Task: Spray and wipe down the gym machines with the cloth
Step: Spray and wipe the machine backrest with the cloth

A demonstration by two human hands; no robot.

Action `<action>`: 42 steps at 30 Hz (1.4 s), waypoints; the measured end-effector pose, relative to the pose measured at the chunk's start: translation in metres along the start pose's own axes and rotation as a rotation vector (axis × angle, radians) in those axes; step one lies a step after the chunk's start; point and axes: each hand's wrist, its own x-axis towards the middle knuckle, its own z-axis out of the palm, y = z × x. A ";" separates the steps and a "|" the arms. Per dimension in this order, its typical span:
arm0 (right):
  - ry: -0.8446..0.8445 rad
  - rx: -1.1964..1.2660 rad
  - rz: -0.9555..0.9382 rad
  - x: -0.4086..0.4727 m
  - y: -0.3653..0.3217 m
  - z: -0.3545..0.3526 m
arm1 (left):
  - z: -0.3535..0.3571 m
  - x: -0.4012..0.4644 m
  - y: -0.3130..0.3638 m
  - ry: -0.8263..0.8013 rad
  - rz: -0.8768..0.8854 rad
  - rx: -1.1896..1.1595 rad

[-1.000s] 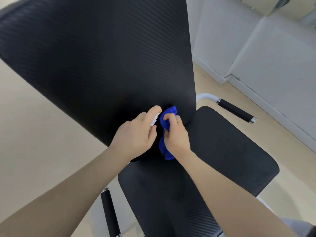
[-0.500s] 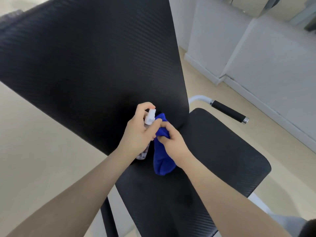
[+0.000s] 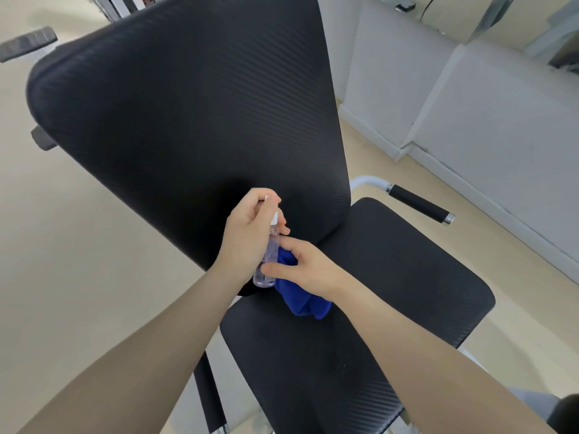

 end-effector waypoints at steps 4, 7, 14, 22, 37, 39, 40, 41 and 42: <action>0.004 0.065 0.032 -0.005 0.001 0.007 | -0.003 -0.010 -0.003 0.041 -0.050 -0.064; 0.055 0.077 0.006 -0.005 -0.001 0.011 | -0.004 -0.020 -0.008 0.023 -0.008 0.047; 0.445 -0.866 0.172 0.005 -0.008 0.039 | 0.004 -0.032 -0.018 0.090 0.036 0.500; 0.283 -0.470 -0.038 -0.009 -0.005 0.008 | 0.000 -0.026 -0.020 0.022 0.189 0.386; 0.474 -0.574 0.198 -0.034 0.019 -0.062 | 0.033 -0.002 -0.007 -0.251 0.251 1.248; 0.518 -0.541 0.236 -0.035 0.021 -0.068 | 0.040 0.003 -0.002 -0.222 0.348 1.358; 0.540 -0.524 0.255 -0.036 0.023 -0.072 | 0.042 0.005 0.000 -0.213 0.373 1.400; 0.554 -0.513 0.269 -0.037 0.024 -0.075 | 0.044 0.008 0.001 -0.211 0.386 1.435; 0.561 -0.512 0.279 -0.039 0.026 -0.078 | 0.044 0.010 0.000 -0.210 0.402 1.462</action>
